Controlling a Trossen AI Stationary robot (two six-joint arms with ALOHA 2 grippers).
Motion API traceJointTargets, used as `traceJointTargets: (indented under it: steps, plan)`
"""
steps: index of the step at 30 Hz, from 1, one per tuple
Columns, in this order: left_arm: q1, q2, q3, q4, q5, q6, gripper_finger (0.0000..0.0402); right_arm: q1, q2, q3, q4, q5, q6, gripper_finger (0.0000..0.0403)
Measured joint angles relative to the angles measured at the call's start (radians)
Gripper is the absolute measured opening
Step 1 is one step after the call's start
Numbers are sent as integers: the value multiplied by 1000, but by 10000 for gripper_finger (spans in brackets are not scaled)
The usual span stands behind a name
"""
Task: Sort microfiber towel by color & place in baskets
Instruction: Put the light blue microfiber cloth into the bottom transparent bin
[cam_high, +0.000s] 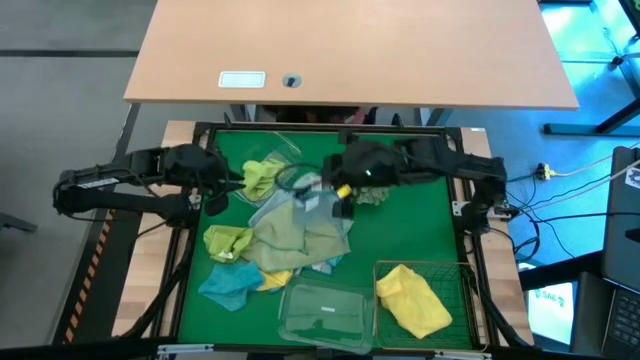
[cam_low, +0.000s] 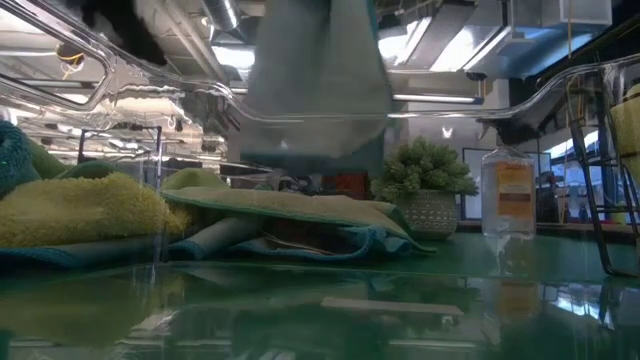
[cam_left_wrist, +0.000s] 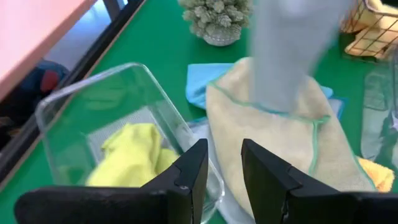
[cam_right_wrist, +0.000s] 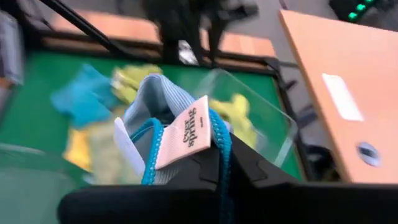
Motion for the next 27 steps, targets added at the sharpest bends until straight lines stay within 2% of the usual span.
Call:
traceJointTargets:
  steps: [9,13,20,27]
  plan:
    - [-10,-115,-156,152,71,-26,93,192,-4,0,149,-2,103,9]
    - [-10,-126,-171,203,105,-26,93,272,-4,0,175,5,158,4]
    - [-9,-126,-171,231,107,-26,93,400,-3,0,242,14,222,9]
    - [-9,-125,-171,271,146,-26,92,493,-3,-26,246,160,231,5]
